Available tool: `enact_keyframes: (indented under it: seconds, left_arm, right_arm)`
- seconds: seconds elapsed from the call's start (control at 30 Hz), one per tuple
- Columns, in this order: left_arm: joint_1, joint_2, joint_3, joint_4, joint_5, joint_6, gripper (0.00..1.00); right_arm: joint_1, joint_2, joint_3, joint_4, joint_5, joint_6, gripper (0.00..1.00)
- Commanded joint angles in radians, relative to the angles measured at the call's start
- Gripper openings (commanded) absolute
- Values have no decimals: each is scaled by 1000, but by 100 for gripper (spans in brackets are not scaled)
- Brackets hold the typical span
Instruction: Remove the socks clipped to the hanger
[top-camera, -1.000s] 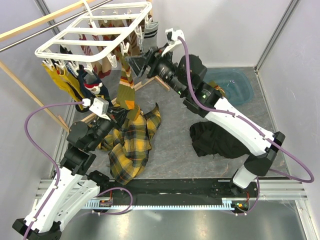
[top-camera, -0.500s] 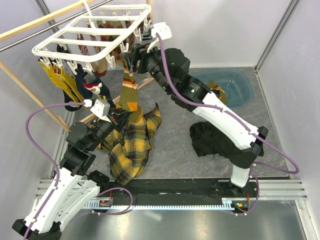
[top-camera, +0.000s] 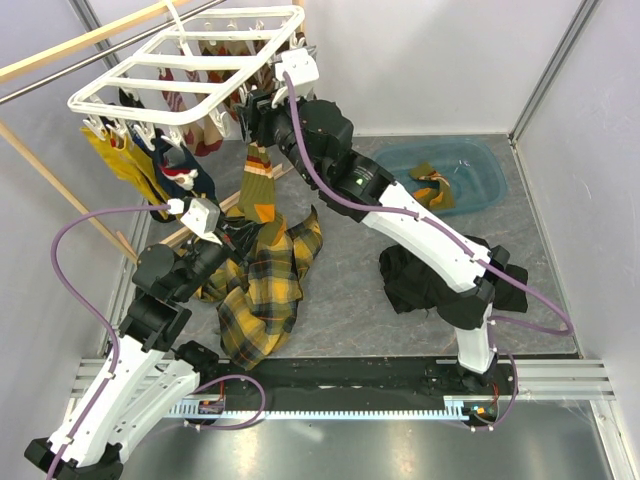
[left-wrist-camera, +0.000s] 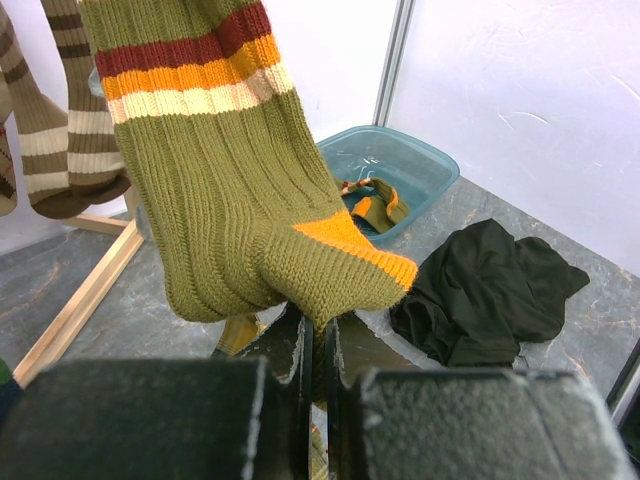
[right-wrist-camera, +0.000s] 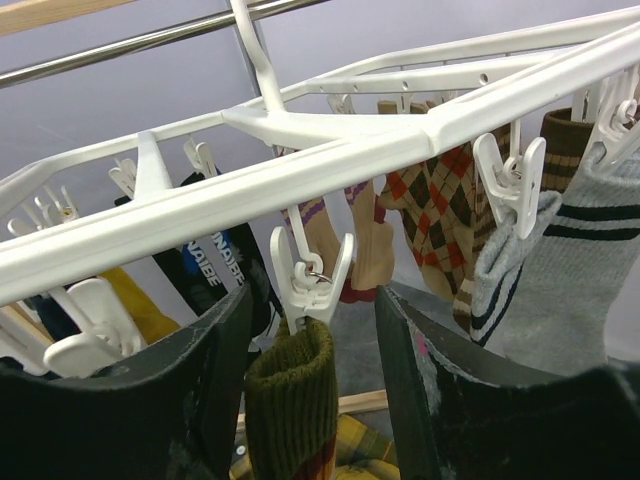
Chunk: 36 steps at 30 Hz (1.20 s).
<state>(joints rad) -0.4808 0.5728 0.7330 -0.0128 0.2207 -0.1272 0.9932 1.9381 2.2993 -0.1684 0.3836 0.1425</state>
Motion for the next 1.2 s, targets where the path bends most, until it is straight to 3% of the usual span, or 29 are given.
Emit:
enact_keyframes:
  seconds: [0.0,0.47,0.53,0.57,0.63,0.7,0.93,1.0,1.03,1.1,1.17]
  left_arm:
    - [2,-11,5,28,23,27,2]
    - [1,-14,3,30,23,27,2]
    - [2,-19,2,30,23,26,2]
    - [2,-21,0,30,20,27,2]
    - [2,-22,0,31,16,26,2]
    - [2,-19,0,33,12,26,2]
    - [2,-14,-3,33,-3,28,2]
    - [2,-16,-3,33,-1,28,2]
    - [2,-17,-4,33,-4,26,2]
    - [2,-17,-4,33,-10,28,2]
    - [2,-17,-3,25,-14,31,2]
  right_arm:
    - [12,31,69,67,52,-34,56]
    - [16,65,88,158,106,-55,50]
    - [16,71,101,155,120,-55,38]
    - [15,74,104,152,123,-55,22]
    - [16,76,106,152,129,-50,1]
    - [16,74,103,150,126,-46,0]
    - [16,55,69,158,115,-23,1]
    - [16,38,34,161,103,-15,15]
    - [16,29,19,161,95,-12,30]
    - [16,-7,-33,161,55,-14,49]
    - [16,-56,-105,161,25,-24,56]
